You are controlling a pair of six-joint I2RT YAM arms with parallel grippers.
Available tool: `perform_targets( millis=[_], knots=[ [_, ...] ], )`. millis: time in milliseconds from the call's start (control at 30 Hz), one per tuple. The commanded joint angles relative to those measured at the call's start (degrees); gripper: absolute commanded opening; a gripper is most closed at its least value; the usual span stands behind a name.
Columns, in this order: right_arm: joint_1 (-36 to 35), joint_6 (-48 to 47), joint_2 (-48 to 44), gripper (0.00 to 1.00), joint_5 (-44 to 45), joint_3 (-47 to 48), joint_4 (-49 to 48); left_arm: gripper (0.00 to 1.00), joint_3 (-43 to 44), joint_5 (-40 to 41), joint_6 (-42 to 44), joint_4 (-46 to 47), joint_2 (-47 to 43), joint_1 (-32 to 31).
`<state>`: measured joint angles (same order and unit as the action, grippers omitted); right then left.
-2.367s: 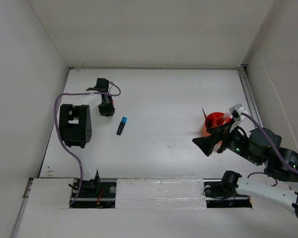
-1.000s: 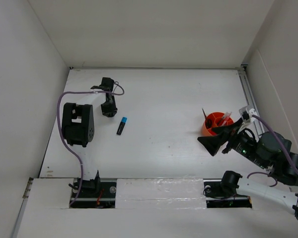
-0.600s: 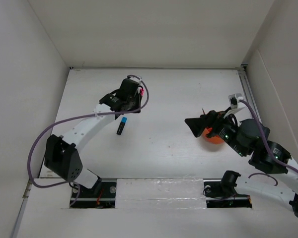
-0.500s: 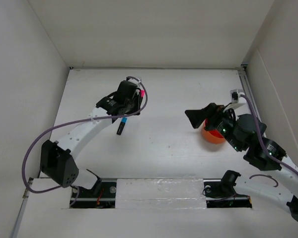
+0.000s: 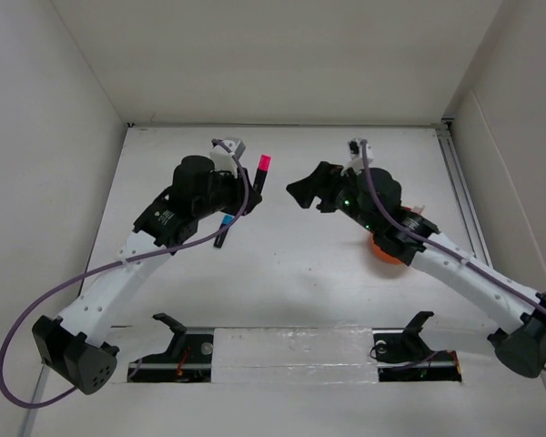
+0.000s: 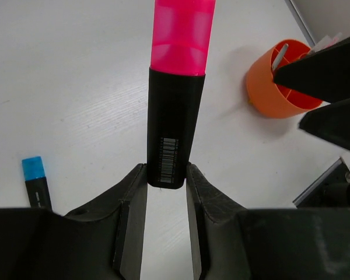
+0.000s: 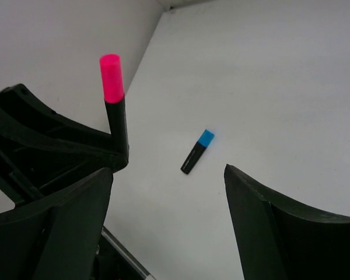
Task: Sort the stationery into containers
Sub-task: Pass the stationery from the left arm to the right
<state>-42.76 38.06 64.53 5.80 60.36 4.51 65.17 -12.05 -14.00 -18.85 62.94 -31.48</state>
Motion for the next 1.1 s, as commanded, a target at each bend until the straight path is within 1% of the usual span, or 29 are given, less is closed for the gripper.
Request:
perform_targets(
  millis=[0,133,333,400,433,500,533,633,700,767,867,900,933,967,1000,1067],
  knots=[
    [-1.80,1.14,2.87,0.83,-1.50,4.58,-8.02,0.00,-1.27,-5.17,0.99,2.24,-0.10,-0.07],
    [-3.55,1.66,6.48,0.82,-1.50,5.65,-9.26,0.00,-1.97,-6.31,0.99,2.86,-0.10,-0.07],
    [-3.56,2.19,9.99,0.80,-1.50,6.87,-12.59,0.00,-1.97,-8.07,0.99,2.86,-0.10,-0.07],
    [-3.56,2.19,11.05,0.79,-2.46,7.85,-12.60,0.00,-2.50,-8.95,0.99,2.86,-0.10,-0.07],
    [-3.56,2.19,12.10,0.75,-2.99,8.63,-12.60,0.00,-2.50,-9.47,0.99,3.38,-0.10,-0.07],
    [-3.56,2.19,13.16,0.72,-2.99,9.33,-13.13,0.00,-2.50,-9.48,0.99,3.38,-0.10,-0.07],
    [-3.56,2.19,14.21,0.67,-2.99,10.04,-13.13,0.00,-2.50,-9.48,0.99,3.38,-0.10,-0.07],
    [-3.56,2.19,15.01,0.61,-2.99,10.57,-13.13,0.00,-3.02,-10.80,0.99,4.17,-1.23,-0.07],
    [-4.08,2.19,16.23,0.51,-4.04,10.57,-13.13,0.00,-3.03,-11.41,0.99,4.17,-1.76,-0.07],
    [-4.08,2.72,16.24,0.45,-4.05,10.57,-13.74,0.00,-3.03,-11.41,0.99,4.17,-1.77,-0.07],
    [-4.08,2.72,16.77,0.29,-4.05,10.57,-14.26,0.00,-3.03,-11.41,0.99,4.17,-1.77,-0.07],
    [-4.08,2.72,16.77,0.19,-4.05,10.57,-14.27,0.00,-3.03,-11.41,0.99,4.17,-1.77,-0.07],
    [-4.08,2.72,16.77,0.13,-4.05,10.57,-14.27,0.00,-3.03,-11.41,0.99,4.17,-1.77,-0.07],
    [-4.08,2.72,16.77,0.03,-4.05,10.57,-14.27,0.00,-3.03,-11.41,0.99,4.17,-1.77,-0.07],
    [-4.08,2.72,16.77,0.00,-4.05,10.57,-14.27,0.00,-3.03,-11.41,0.99,4.17,-1.77,-0.07],
    [-4.08,2.72,16.77,0.00,-4.05,10.57,-14.27,0.00,-3.03,-10.89,0.99,4.17,-1.77,-0.07]
  ],
)
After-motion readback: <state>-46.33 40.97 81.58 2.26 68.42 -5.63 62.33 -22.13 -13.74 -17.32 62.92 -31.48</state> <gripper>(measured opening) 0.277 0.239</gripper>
